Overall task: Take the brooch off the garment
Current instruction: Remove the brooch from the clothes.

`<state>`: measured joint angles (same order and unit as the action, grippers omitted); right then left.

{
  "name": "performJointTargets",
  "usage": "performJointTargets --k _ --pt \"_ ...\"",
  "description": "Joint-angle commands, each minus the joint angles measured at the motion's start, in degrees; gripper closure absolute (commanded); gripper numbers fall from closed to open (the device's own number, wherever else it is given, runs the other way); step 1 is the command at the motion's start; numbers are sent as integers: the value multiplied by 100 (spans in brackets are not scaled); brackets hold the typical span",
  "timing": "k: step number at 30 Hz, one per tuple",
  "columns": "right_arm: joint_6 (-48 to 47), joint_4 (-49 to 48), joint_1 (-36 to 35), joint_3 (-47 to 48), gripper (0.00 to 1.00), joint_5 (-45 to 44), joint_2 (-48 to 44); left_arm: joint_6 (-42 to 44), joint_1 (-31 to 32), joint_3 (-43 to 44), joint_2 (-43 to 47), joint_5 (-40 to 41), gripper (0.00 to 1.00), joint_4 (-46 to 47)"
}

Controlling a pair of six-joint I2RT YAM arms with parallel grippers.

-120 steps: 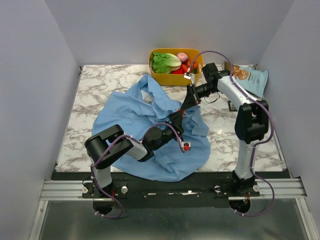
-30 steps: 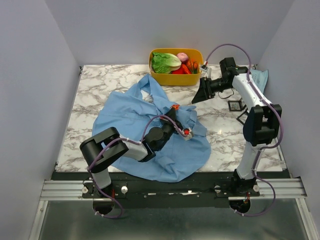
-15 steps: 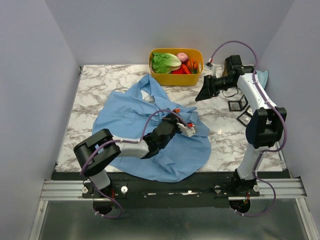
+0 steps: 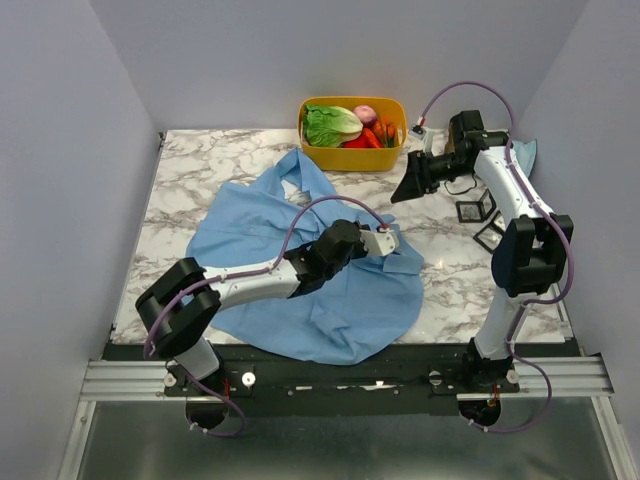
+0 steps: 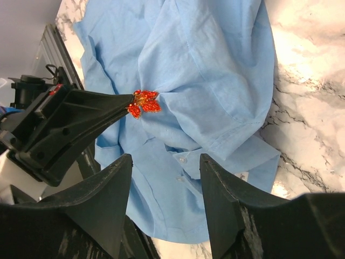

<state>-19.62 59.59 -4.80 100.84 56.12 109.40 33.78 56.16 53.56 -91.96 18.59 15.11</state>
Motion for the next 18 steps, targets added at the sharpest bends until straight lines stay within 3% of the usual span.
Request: performJointTargets --k 1,10,18 --pt "-323 -18 5 -64 39 22 28 -512 -201 391 311 -654 100 -1123" --pt "-1078 -26 5 -319 41 663 -7 -697 -492 998 434 -1542 100 -2301" --pt "-1351 -519 -4 -890 43 909 -226 -741 -536 1428 495 -1859 100 -2960"
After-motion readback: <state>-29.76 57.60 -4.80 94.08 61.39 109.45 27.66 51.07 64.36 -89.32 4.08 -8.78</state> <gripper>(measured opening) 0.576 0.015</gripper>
